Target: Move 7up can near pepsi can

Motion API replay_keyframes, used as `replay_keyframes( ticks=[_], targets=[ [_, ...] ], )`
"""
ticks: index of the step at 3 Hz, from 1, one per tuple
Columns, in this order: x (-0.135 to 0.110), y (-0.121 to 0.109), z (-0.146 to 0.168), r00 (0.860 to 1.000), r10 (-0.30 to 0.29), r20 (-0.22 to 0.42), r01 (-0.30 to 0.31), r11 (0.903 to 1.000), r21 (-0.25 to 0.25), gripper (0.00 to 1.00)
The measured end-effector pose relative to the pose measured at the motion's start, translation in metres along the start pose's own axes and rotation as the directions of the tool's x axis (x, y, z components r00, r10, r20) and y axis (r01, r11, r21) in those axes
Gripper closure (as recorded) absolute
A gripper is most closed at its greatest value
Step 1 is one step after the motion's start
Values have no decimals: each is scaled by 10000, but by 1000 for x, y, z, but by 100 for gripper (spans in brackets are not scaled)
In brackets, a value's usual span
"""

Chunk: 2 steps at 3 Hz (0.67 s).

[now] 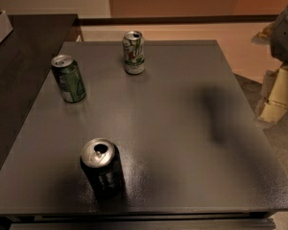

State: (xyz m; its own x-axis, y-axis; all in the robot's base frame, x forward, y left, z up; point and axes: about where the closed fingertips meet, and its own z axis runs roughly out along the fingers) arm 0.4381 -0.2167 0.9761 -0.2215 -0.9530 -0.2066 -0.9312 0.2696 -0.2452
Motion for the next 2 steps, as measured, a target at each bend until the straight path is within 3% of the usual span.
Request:
replay_keyframes(
  ticks=[2],
  targets=[
    [-4,-4,4,10000,38,78,-39,10000,72,0]
  ],
)
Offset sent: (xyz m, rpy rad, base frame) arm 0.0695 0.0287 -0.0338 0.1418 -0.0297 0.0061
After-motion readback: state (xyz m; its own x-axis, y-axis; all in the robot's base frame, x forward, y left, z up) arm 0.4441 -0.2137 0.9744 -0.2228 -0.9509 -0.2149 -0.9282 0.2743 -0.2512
